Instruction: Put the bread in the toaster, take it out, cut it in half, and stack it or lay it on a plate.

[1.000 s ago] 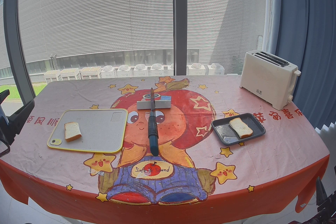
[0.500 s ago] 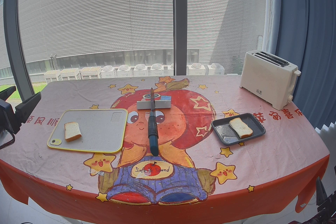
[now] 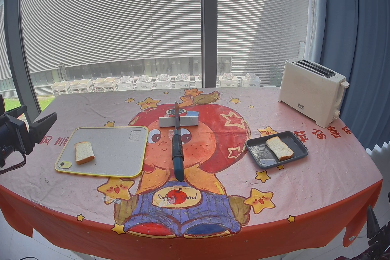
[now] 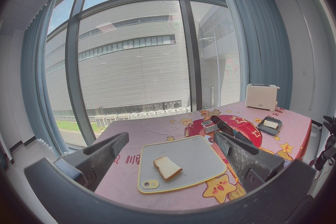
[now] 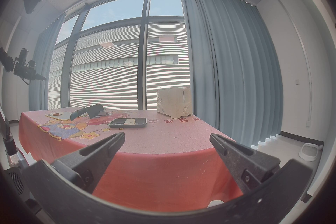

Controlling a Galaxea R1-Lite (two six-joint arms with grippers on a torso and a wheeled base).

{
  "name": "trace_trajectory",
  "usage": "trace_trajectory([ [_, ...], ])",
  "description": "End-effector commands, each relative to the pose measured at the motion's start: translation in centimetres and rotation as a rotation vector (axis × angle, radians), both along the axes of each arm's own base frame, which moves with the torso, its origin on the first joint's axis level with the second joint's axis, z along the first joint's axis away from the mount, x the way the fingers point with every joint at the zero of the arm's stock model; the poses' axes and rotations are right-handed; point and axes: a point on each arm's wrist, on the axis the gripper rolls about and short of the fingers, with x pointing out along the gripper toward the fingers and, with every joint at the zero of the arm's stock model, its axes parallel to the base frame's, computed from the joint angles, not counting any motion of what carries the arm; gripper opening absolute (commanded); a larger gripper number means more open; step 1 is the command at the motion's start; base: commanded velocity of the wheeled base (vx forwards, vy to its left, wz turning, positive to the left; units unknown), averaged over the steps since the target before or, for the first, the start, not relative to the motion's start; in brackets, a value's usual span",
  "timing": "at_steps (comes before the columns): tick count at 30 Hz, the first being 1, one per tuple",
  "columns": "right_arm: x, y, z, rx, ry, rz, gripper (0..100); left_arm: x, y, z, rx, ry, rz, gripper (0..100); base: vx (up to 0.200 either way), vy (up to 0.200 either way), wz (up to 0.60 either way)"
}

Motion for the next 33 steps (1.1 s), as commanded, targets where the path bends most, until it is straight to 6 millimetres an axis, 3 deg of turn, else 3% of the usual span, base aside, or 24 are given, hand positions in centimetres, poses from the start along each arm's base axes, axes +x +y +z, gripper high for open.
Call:
trace_trajectory([
  [1, 0.0, 0.0, -0.5, 0.0, 0.0, 0.0, 100, 1.1, 0.0, 0.1, -0.007, 0.015, -0.009, 100, 0.0, 0.0, 0.0],
  [5, 0.0, 0.0, -0.5, 0.0, 0.0, 0.0, 100, 2.2, -0.1, 0.4, -0.037, 0.018, -0.047, 100, 0.0, 0.0, 0.0],
  [12, 0.0, 0.0, -0.5, 0.0, 0.0, 0.0, 100, 2.4, -0.2, 1.2, -0.073, 0.001, -0.098, 100, 0.0, 0.0, 0.0],
  [26, 0.0, 0.0, -0.5, 0.0, 0.0, 0.0, 100, 3.0, -0.2, 0.1, -0.065, 0.094, -0.081, 100, 0.0, 0.0, 0.0],
  [33, 0.0, 0.0, -0.5, 0.0, 0.0, 0.0, 100, 4.3, -0.1, -0.5, -0.066, 0.129, -0.058, 100, 0.0, 0.0, 0.0],
])
